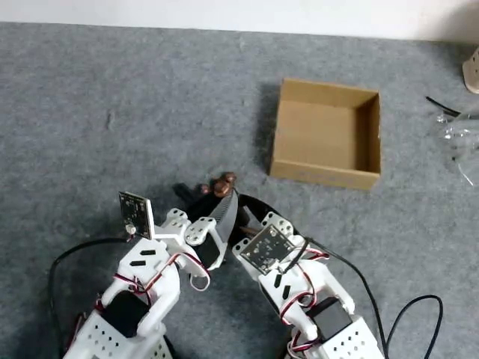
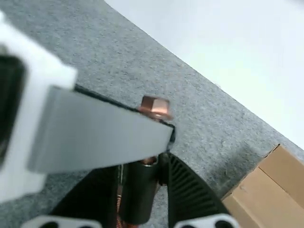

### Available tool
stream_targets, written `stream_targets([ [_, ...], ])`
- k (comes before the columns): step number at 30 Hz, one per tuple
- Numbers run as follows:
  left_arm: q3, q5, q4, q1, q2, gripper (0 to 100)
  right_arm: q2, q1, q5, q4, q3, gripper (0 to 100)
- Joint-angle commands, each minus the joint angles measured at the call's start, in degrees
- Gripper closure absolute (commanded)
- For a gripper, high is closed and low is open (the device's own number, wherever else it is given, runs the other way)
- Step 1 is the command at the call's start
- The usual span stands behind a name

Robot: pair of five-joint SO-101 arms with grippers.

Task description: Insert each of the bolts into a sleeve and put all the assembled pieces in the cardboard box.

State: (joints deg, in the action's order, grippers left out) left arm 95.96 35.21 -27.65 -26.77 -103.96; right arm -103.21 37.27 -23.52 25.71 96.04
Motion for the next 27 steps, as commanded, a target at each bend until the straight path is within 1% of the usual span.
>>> stream_targets([
  [1, 1.2, -0.3, -1.2, 0.2, -0.4, 93, -1.2, -0.4, -0.5, -0.3, 7.6, 99.5],
  [6, 1.2, -0.2, -4.0, 0.0, 0.0, 63, -1.2, -0.4, -0.5, -0.3, 7.6, 99.5],
  [8, 1.2, -0.1, -5.2, 0.5, -0.3, 56, -1.2, -0.4, -0.5, -0.3, 7.6, 99.5],
  [10, 1.2, 0.0, -5.5, 2.4, -0.5, 55, -1.2, -0.4, -0.5, -0.3, 7.7, 99.5],
  [13, 1.2, 0.2, -3.4, 8.9, -0.5, 57, -1.2, -0.4, -0.5, -0.3, 7.7, 99.5],
  [14, 1.2, 1.1, -2.5, 10.9, -0.5, 57, -1.2, -0.4, -0.5, -0.3, 7.7, 99.5],
  [16, 0.9, 5.1, -1.1, 14.4, -0.5, 59, -1.2, -0.4, -0.5, -0.3, 7.7, 99.5],
  [20, -0.7, 9.1, -0.8, 18.7, -0.5, 59, -1.2, -0.4, -0.5, -0.3, 7.6, 99.5],
  [22, -1.4, 10.9, -0.7, 21.5, -0.5, 59, -1.2, -1.5, -0.4, -0.4, 7.6, 99.5],
  [25, -1.5, 11.1, -0.5, 26.0, -0.5, 59, -1.2, -3.5, -0.3, -0.4, 7.6, 99.5],
  [27, -1.3, 11.1, -0.5, 26.4, -0.5, 59, -1.2, -3.8, -0.3, -0.5, 7.6, 99.5],
])
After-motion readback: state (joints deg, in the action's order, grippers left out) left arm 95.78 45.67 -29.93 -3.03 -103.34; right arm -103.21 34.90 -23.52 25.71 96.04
